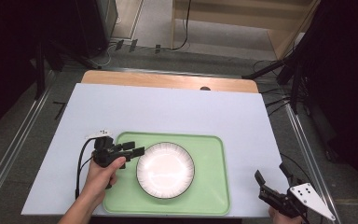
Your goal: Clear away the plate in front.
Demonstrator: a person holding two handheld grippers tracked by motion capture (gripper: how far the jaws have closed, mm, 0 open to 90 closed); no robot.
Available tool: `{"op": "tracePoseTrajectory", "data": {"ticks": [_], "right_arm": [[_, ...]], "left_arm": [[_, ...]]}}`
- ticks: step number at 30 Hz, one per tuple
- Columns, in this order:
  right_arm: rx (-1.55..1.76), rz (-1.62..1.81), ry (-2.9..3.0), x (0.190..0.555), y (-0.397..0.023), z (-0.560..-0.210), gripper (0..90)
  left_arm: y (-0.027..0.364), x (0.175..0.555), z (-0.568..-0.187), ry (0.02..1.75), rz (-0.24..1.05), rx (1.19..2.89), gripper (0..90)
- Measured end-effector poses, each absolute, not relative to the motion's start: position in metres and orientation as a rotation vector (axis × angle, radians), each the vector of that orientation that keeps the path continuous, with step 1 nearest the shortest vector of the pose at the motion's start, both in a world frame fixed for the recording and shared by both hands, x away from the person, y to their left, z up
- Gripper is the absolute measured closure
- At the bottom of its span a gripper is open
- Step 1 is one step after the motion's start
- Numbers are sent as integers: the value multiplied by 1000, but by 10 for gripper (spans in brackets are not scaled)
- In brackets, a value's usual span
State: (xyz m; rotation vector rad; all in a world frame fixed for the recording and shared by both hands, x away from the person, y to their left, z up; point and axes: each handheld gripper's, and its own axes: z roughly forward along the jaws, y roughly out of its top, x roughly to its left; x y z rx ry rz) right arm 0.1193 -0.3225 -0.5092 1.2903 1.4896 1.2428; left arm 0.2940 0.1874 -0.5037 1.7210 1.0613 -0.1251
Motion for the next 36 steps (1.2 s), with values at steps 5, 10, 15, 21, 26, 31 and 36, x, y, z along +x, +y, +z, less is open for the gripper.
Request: {"op": "tracePoseTrajectory", "data": {"ticks": [5, 10, 15, 21, 26, 31, 36], "right_arm": [[1287, 1246, 1490, 119, -323, -509, 132], [1286, 1248, 1488, 119, -324, -509, 132], [1284, 1249, 1489, 119, -324, -509, 132], [1285, 1247, 1488, 118, -324, -509, 132], [1284, 1247, 1485, 118, -324, -508, 132], [1284, 1248, 1486, 119, -323, -508, 132], [1279, 1253, 1485, 119, -323, -508, 132]], "left_arm": [[197, 288, -497, 1004, -70, 1695, 93], [204, 279, -492, 959, 16, 1707, 0], [216, 270, -491, 968, 77, 1682, 0], [238, 260, -490, 997, 144, 1620, 0], [254, 250, -488, 1014, 223, 1612, 0], [267, 241, -486, 1029, 285, 1606, 0], [284, 230, -485, 1043, 352, 1595, 0]]}}
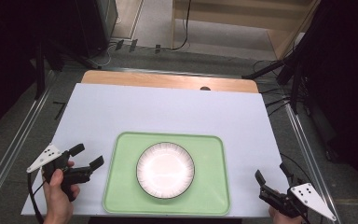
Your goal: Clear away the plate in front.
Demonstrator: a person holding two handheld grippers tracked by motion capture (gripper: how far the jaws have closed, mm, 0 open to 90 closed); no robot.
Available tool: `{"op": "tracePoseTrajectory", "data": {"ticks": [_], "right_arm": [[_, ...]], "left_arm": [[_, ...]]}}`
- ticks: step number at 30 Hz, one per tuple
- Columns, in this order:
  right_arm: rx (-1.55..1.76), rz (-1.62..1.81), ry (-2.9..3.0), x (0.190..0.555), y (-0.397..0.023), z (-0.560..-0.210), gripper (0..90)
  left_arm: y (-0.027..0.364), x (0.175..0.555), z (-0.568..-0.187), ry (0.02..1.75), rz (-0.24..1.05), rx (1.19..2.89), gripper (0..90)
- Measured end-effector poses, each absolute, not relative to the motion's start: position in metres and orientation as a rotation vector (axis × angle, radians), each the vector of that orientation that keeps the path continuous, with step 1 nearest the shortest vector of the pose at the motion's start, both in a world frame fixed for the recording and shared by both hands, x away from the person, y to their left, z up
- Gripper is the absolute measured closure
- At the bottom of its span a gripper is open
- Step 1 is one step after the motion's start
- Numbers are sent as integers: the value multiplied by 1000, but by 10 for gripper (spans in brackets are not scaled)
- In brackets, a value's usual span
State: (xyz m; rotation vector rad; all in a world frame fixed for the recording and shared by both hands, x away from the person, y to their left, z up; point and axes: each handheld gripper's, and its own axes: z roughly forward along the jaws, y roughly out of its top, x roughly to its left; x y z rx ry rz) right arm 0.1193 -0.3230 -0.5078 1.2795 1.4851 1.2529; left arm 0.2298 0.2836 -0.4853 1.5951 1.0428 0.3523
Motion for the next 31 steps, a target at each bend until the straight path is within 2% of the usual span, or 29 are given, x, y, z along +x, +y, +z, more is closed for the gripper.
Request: {"op": "tracePoseTrajectory", "data": {"ticks": [19, 31], "right_arm": [[1275, 1265, 1479, 122, -323, -508, 132], [1276, 1276, 1464, 121, -324, -507, 132]], "left_arm": [[351, 188, -488, 1160, 589, 1571, 0], [364, 182, -493, 1203, 613, 1551, 0]]}}
